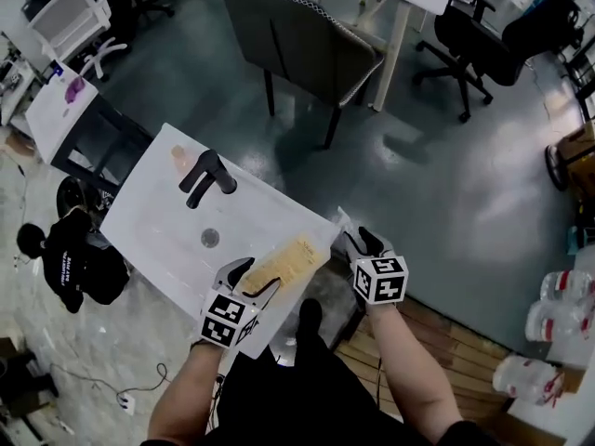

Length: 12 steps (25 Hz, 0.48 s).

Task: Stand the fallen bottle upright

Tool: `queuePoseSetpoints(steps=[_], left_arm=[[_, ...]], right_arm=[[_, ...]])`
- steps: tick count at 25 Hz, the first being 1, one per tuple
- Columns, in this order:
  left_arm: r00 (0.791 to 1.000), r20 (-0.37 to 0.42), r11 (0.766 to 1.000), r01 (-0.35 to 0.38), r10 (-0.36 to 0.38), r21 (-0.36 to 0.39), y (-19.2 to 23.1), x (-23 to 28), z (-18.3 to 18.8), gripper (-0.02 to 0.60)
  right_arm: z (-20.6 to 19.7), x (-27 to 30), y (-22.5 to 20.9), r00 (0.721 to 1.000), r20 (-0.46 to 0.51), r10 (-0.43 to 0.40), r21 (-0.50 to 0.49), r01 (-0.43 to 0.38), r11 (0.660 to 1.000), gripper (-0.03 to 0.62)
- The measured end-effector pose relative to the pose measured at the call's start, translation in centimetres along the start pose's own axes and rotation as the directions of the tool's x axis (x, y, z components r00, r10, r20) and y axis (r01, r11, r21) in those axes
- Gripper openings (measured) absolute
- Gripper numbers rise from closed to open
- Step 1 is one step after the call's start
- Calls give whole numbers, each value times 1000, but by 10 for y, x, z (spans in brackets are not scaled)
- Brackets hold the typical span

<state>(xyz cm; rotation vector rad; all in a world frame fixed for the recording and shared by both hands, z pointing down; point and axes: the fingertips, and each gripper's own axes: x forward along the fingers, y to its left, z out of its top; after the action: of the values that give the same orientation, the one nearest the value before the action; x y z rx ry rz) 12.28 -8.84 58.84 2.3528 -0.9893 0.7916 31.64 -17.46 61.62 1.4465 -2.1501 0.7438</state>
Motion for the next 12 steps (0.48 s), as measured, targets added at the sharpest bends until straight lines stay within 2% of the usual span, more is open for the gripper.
queuePoseSetpoints(steps=[6,12], left_arm=[[997,-4,996,-79,78,-29,5,1,1,293],[995,9,994,-101,101,-38,5,4,2,302]], right_arm=[[-3,18,-8,998,-32,48,-83,-50,995,179],[-5,33,-7,996,-47,81,-175,-88,981,176]])
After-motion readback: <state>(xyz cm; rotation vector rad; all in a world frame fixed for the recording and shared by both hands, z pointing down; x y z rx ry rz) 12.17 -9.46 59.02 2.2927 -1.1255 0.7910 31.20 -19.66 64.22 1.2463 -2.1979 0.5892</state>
